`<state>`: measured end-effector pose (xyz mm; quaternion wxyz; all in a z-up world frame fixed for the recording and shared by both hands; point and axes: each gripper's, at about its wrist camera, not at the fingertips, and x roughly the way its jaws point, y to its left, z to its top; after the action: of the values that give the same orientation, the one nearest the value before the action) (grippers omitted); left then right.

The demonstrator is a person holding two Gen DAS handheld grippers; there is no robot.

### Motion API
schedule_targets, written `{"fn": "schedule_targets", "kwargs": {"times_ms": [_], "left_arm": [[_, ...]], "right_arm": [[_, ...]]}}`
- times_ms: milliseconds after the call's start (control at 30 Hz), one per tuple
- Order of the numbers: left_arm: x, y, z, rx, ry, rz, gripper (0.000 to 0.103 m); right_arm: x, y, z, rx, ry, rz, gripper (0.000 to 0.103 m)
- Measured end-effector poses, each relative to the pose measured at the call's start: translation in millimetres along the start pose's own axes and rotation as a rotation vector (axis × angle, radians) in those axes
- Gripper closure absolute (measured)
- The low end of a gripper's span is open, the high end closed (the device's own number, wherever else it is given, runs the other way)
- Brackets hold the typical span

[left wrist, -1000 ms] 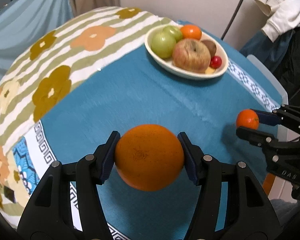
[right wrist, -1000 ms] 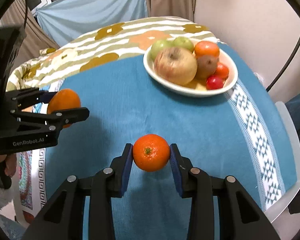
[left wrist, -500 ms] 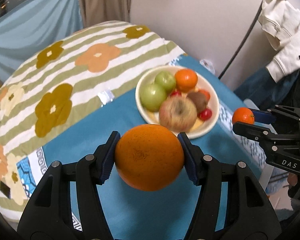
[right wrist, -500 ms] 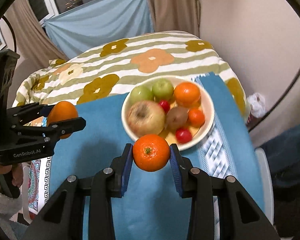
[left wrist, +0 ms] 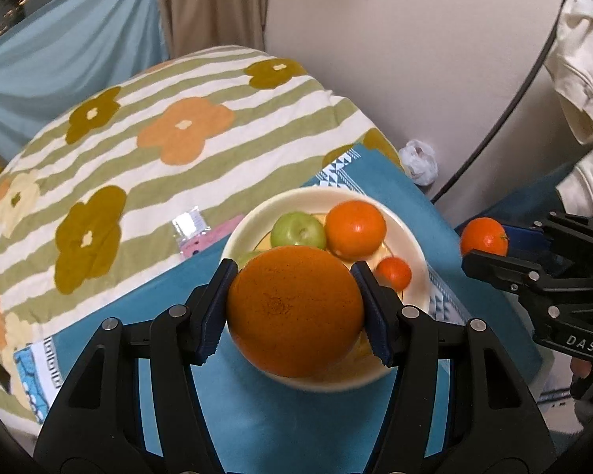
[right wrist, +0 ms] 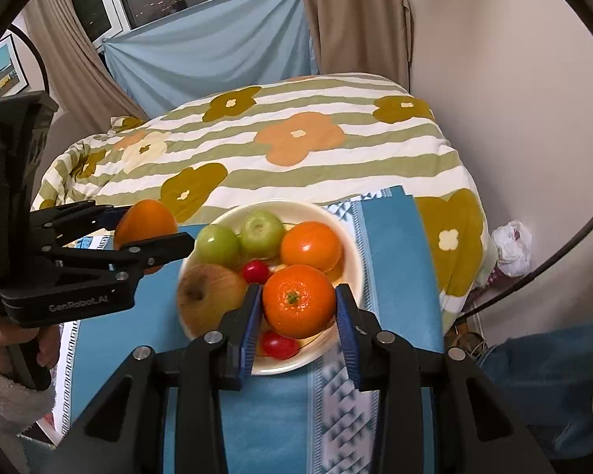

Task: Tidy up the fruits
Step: 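Carry the orange and tangerine to the plate and release both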

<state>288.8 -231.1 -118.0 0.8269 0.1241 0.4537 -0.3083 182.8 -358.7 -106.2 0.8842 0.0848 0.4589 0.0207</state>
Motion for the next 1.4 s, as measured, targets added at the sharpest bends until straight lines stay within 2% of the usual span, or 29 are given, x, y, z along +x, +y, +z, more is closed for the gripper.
{"fn": "schedule_targets", "kwargs": {"times_ms": [233, 533, 567, 633, 733, 967, 1400], "left_arm": [[34, -13, 11, -0.026, 0.033, 0.01, 0.039], [51, -28, 13, -0.015, 0.059, 0.043, 0.037], [48, -29, 13, -0.021, 0.05, 0.038, 0.032], [39, -27, 13, -0.036, 0.019, 0.034, 0.0], [23, -24, 13, -0.055, -0.03, 0.039, 0.0], [2, -12, 5, -0.098, -0.038, 0.073, 0.0], [-36, 26, -51, -0.266, -0.023, 0.163, 0.0]], "right_arm": [[11, -29, 4, 0.003, 0.024, 0.017, 0.069], [16, -44, 3, -0.001, 0.037, 0.034, 0.069], [16, -44, 3, -0.001, 0.036, 0.033, 0.069], [16, -46, 3, -0.002, 0.036, 0.037, 0.069], [17, -47, 3, -0.005, 0.035, 0.043, 0.069], [23, -42, 4, -0.025, 0.043, 0.068, 0.069], [56, -27, 8, -0.093, 0.086, 0.115, 0.069]]}}
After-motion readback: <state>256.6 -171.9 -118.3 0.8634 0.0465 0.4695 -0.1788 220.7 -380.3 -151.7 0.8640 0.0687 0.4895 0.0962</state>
